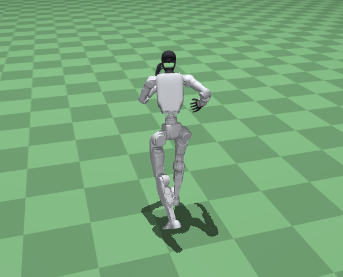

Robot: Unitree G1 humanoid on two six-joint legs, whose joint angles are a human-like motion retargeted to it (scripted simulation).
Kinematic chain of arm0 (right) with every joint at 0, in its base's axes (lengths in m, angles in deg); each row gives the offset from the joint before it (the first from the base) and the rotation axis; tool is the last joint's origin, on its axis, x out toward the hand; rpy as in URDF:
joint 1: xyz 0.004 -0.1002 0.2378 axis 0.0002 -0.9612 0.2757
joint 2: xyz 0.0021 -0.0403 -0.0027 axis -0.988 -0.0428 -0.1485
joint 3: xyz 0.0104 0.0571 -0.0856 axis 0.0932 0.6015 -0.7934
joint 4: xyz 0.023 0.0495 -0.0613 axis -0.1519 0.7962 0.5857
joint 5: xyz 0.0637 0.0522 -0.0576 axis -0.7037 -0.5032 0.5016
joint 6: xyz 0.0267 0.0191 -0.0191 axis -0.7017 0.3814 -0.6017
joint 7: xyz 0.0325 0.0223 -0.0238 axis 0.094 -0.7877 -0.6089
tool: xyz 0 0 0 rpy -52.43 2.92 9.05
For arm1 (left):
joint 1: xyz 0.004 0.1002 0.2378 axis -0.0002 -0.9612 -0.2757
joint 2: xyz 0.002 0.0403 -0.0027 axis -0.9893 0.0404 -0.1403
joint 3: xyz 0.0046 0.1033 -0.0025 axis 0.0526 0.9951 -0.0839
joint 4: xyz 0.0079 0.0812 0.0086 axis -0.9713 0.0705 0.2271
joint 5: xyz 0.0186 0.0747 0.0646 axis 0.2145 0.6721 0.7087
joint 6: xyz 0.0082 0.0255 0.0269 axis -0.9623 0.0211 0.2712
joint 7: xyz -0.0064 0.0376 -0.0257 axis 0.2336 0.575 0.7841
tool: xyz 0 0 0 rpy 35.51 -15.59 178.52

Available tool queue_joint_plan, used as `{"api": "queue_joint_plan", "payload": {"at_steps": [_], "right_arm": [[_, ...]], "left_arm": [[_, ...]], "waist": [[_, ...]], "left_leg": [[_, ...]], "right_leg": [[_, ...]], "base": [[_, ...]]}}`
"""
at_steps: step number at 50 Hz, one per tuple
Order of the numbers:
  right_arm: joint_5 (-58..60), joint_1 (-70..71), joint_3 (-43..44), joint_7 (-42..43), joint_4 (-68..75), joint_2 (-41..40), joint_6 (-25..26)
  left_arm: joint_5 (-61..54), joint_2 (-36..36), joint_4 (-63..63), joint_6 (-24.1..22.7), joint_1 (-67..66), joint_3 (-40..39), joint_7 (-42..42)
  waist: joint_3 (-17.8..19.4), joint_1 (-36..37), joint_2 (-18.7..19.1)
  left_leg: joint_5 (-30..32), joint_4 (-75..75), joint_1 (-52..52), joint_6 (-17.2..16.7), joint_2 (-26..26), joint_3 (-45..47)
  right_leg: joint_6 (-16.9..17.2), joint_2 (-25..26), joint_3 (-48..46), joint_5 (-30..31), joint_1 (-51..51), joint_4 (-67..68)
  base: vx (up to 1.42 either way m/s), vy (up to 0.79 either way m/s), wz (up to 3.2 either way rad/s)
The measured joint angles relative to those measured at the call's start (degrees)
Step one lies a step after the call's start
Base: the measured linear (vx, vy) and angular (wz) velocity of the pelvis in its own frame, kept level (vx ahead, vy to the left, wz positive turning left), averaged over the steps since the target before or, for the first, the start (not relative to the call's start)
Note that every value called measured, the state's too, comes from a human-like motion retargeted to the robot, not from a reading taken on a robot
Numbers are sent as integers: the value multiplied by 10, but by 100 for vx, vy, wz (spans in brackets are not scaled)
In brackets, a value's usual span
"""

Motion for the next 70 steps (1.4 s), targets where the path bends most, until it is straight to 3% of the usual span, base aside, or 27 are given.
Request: {"api": "queue_joint_plan", "payload": {"at_steps": [2,4,7,10,12,15,19,23,25,26,28,32,35,40,44,47,48,50,51,53,55,58,60,62,65,68,70], "right_arm": [[-32,44,-34,-6,58,-51,19],[-47,107,-80,16,127,-100,24],[-32,256,-154,72,202,-147,19],[9,432,-190,89,171,-182,19],[18,524,-197,84,113,-220,19],[4,584,-209,76,10,-254,8],[-73,554,-231,-3,-77,-243,15],[-156,475,-283,-69,-91,-224,40],[-156,426,-299,-80,-74,-200,42],[-131,401,-301,-72,-53,-192,34],[-61,367,-304,-12,9,-187,38],[25,268,-265,72,105,-196,13],[-41,223,-178,44,75,-146,-5],[-91,99,-51,-9,23,0,-8],[-88,8,65,-60,37,62,35],[-87,-34,117,-63,67,20,62],[-84,-38,120,-50,80,-12,63],[-80,-23,107,0,117,-81,42],[-85,-5,89,37,142,-105,22],[-92,63,44,128,201,-127,-5],[-84,178,-13,236,265,-94,1],[-16,448,-63,336,314,-18,53],[14,608,-76,352,283,-22,62],[24,708,-111,335,201,-79,48],[68,743,-195,237,46,-147,24],[152,669,-232,56,-76,-163,30],[190,596,-260,-11,-109,-172,29]], "left_arm": [[-10,24,-35,-4,-56,-38,1],[-15,36,-50,-10,-141,-53,-30],[6,36,-9,3,-314,-64,-88],[-32,32,42,10,-524,-86,-85],[-83,9,32,-6,-650,-119,-65],[-115,-54,-8,-27,-793,-195,-87],[-157,-68,-35,-22,-884,-290,-187],[-238,-13,-16,-9,-836,-281,-236],[-245,14,16,-2,-782,-251,-251],[-238,28,42,6,-746,-233,-261],[-223,55,117,32,-643,-185,-262],[-145,66,222,67,-409,-116,-254],[-110,37,192,54,-224,-110,-244],[-123,-34,170,29,-5,-71,-198],[-230,-83,144,-6,45,-27,-143],[-333,-109,76,1,30,-32,-183],[-354,-110,43,17,12,-50,-224],[-369,-96,-26,41,-52,-104,-327],[-371,-74,-51,40,-102,-122,-376],[-393,-24,-74,40,-202,-142,-439],[-415,37,-32,53,-316,-145,-415],[-369,110,125,49,-441,-145,-192],[-370,119,201,63,-526,-146,-49],[-394,91,221,56,-628,-150,-12],[-376,32,211,47,-763,-181,-114],[-331,24,186,52,-849,-213,-199],[-326,36,176,44,-885,-231,-192]], "waist": [[27,18,-9],[50,59,-3],[73,114,15],[66,180,12],[48,253,-23],[27,380,-95],[33,487,-151],[81,531,-106],[91,518,-74],[95,507,-63],[99,493,-74],[105,437,-88],[91,331,-100],[35,135,-24],[19,0,68],[52,-79,125],[65,-83,134],[90,-55,133],[94,-16,133],[104,79,150],[105,164,184],[105,242,188],[105,265,180],[105,282,142],[105,301,75],[105,358,25],[105,417,1]], "left_leg": [[53,20,48,21,-13,3],[50,123,39,32,-10,21],[-52,364,-65,58,16,45],[-130,543,-218,106,34,60],[-158,567,-311,128,23,81],[-169,475,-411,131,-8,114],[-144,155,-416,75,-27,161],[-132,-95,-312,-16,3,227],[-125,-47,-289,-13,16,203],[-173,29,-286,5,24,180],[-270,168,-294,50,22,156],[-364,251,-235,45,19,157],[-389,248,-215,54,-1,128],[-302,166,-161,2,30,41],[-132,73,-100,-43,62,-28],[4,0,-16,-76,103,-54],[54,-27,19,-87,116,-47],[143,-46,82,-94,111,-56],[153,1,77,-92,90,-82],[115,179,4,-85,56,-107],[27,419,-135,-60,64,-86],[-119,673,-386,34,72,-33],[-172,716,-537,93,56,-14],[-175,672,-655,102,26,19],[-136,466,-752,81,-35,67],[-105,122,-715,63,-38,148],[-91,-103,-663,23,-20,164]], "right_leg": [[-13,0,4,-8,28,24],[-53,10,38,-89,34,129],[-89,23,79,-192,30,262],[-94,30,105,-231,55,279],[-80,22,144,-212,82,244],[-37,-15,202,-118,137,158],[19,-60,230,94,255,23],[33,-34,258,218,436,-49],[7,-13,266,209,487,-4],[3,-2,258,184,482,67],[11,-13,237,106,397,304],[-75,-11,237,-56,194,649],[-95,4,209,-134,-9,778],[-58,-1,67,-127,-247,606],[-1,-7,27,-42,-302,245],[15,-34,17,-33,-271,36],[13,-46,2,-35,-258,21],[0,-68,-30,34,-231,57],[-14,-71,-24,52,-239,121],[-52,-53,4,-1,-285,277],[-80,-15,24,-87,-327,394],[-79,0,67,-153,-363,470],[-99,8,84,-175,-314,409],[-99,3,106,-176,-255,338],[-80,-25,130,-131,-139,193],[-26,-47,158,-31,-38,118],[8,-35,197,46,42,66]], "base": [[131,-27,-107],[128,-23,-165],[124,-13,-126],[123,-6,-117],[130,-3,-163],[139,9,-167],[149,29,-100],[155,42,-44],[152,47,55],[150,46,83],[145,41,58],[132,30,32],[125,24,105],[148,7,136],[169,-17,170],[181,-42,193],[179,-55,103],[175,-60,5],[170,-59,-98],[160,-52,-195],[143,-32,-222],[132,-13,-134],[134,-4,-33],[142,-2,-5],[154,0,29],[175,6,-83],[189,18,-259]]}}
